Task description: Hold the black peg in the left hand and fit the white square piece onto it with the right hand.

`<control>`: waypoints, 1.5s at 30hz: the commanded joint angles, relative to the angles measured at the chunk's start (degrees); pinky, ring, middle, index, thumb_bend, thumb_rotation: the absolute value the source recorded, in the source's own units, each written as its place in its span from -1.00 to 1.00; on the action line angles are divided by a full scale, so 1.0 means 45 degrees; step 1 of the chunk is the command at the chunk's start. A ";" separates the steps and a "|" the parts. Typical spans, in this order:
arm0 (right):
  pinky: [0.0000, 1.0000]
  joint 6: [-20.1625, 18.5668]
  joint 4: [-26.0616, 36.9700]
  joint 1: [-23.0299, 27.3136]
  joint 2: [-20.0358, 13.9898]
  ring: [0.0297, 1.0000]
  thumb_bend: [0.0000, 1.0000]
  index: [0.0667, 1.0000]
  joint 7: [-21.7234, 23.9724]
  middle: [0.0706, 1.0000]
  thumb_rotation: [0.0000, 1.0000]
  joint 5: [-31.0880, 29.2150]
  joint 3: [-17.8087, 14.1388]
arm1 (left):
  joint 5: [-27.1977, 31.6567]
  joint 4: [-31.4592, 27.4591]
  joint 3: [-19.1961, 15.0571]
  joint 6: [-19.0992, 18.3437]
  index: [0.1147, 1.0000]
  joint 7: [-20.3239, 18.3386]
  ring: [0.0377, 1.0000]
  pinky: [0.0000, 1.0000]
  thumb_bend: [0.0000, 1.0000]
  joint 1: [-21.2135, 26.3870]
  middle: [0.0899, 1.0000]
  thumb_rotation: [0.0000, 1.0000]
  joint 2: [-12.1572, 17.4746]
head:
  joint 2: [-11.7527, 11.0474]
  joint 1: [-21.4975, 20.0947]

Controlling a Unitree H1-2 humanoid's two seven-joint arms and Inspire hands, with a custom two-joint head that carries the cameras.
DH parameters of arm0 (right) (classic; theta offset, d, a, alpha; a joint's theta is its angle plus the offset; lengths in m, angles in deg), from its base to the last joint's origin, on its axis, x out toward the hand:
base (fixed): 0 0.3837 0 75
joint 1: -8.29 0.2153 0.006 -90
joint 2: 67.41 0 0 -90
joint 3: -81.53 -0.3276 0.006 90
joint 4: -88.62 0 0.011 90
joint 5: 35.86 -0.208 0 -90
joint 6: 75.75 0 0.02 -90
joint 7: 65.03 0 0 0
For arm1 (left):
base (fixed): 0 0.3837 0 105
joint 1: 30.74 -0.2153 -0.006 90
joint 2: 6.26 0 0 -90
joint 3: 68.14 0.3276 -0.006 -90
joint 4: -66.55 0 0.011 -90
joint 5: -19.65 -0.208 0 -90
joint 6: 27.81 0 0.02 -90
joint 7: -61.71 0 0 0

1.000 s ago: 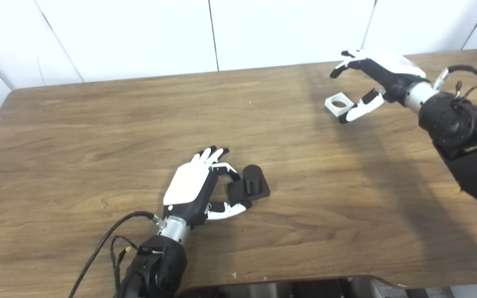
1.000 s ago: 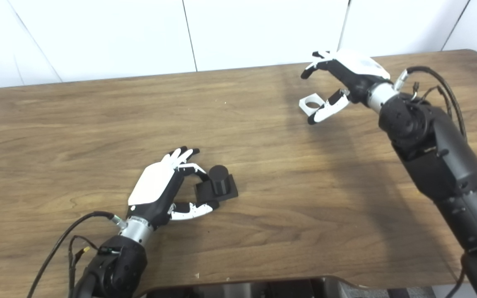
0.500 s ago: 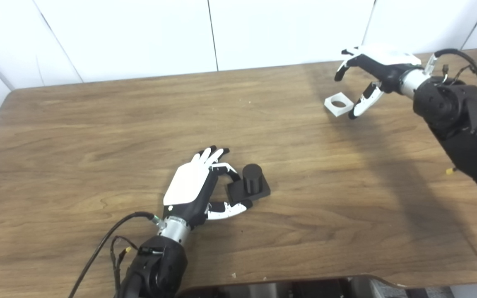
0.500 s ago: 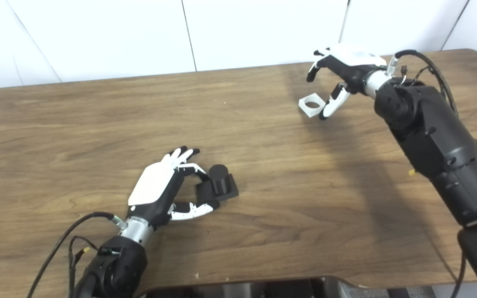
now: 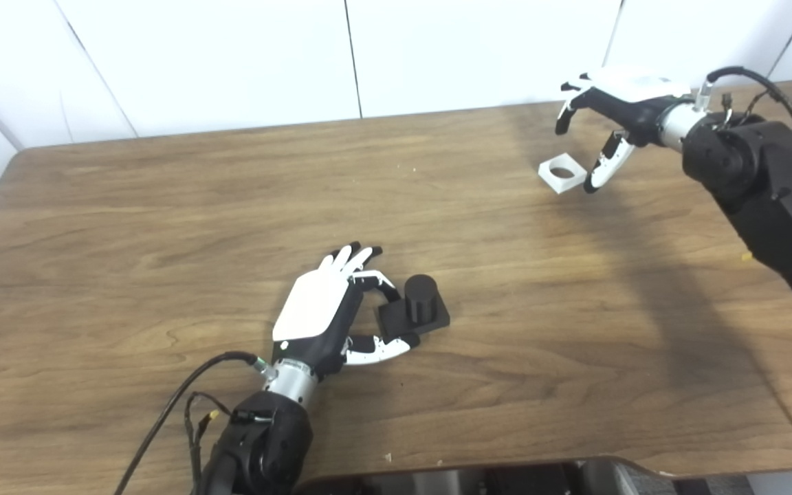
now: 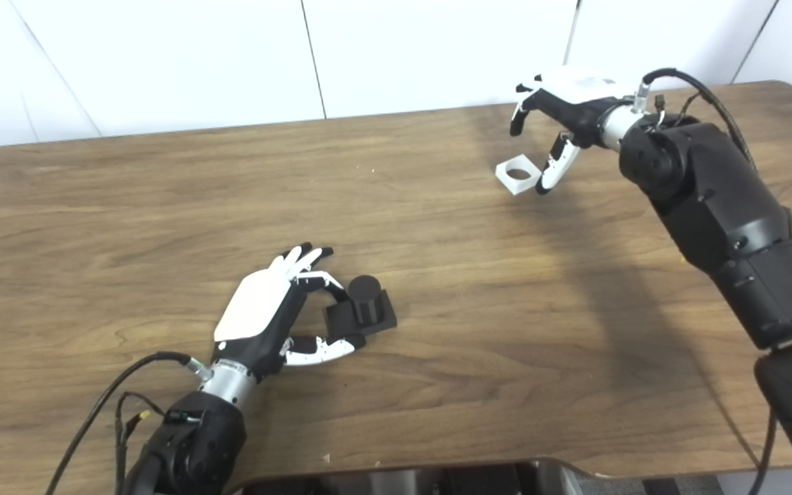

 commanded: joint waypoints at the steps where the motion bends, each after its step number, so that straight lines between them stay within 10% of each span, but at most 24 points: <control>1: 0.87 0.0310 0.0010 0.1010 -0.0132 0.99 0.71 0.31 -0.0215 0.89 -0.84 0.0162 -0.0071 | -0.0062 -0.0092 0.0075 0.0166 -0.02 -0.0122 1.00 1.00 0.13 0.0210 0.89 -0.31 -0.0105 | 0.0025 0.0000; 45: 0.77 0.1197 -0.1902 0.1944 0.0405 0.96 0.70 0.30 0.0158 0.82 -0.80 0.0386 0.0730 | -0.0344 -0.0114 0.0073 0.0106 -0.06 -0.0033 1.00 1.00 0.12 0.0112 0.87 -0.40 -0.0332 | 0.0070 0.0177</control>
